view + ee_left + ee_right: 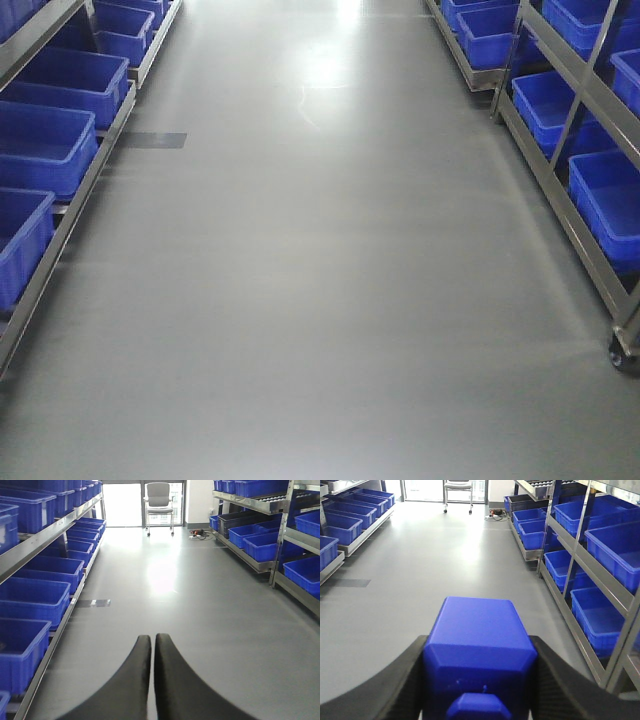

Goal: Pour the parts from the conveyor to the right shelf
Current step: 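Drive down the aisle between the shelves of blue bins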

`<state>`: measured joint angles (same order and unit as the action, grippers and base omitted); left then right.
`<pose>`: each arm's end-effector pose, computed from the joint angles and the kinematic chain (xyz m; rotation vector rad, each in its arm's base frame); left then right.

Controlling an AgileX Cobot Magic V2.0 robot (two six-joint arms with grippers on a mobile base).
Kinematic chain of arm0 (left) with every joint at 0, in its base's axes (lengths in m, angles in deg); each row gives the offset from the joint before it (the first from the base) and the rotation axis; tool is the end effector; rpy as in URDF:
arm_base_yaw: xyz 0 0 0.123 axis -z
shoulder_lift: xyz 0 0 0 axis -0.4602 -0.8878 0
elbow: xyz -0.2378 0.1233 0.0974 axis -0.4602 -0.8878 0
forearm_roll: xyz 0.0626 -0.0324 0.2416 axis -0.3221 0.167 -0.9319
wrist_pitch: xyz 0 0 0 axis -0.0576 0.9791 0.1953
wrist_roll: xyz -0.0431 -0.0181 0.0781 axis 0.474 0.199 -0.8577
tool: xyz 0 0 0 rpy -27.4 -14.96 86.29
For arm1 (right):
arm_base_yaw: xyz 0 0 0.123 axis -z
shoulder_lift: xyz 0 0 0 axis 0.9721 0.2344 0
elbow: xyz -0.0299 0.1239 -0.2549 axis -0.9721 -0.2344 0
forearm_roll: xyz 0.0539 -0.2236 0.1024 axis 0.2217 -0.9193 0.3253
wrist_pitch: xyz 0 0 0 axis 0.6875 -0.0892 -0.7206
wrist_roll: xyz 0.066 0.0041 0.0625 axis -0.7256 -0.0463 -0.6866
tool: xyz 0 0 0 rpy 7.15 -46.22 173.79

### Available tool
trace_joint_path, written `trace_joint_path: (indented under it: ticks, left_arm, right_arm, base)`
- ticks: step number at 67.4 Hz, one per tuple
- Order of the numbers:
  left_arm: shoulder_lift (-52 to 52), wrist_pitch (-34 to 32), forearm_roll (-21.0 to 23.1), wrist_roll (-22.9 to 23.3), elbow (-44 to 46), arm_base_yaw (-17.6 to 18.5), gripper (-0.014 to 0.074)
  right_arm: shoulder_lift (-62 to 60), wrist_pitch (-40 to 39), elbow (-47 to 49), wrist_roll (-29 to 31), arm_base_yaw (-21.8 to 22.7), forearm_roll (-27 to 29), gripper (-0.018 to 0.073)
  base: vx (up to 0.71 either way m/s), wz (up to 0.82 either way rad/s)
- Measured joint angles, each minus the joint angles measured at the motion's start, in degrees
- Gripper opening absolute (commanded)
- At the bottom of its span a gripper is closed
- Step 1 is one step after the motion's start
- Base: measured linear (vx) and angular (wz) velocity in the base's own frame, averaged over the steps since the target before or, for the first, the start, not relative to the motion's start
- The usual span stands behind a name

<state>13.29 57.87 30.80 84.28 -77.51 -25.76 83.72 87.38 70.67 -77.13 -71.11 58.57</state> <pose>0.0556 -0.0010 0.1880 0.0144 1.6789 -0.0214 0.0691 -0.0023 0.2518 -0.0057 1.7670 -0.0712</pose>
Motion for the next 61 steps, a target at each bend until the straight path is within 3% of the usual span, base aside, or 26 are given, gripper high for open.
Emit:
trace_joint_path:
  ticks: [61]
  left_arm:
    - [0.0,0.0,0.0,0.0,0.0,0.0,-0.0006]
  right_arm:
    - [0.0,0.0,0.0,0.0,0.0,0.0,-0.0005]
  base:
    - [0.65,0.01]
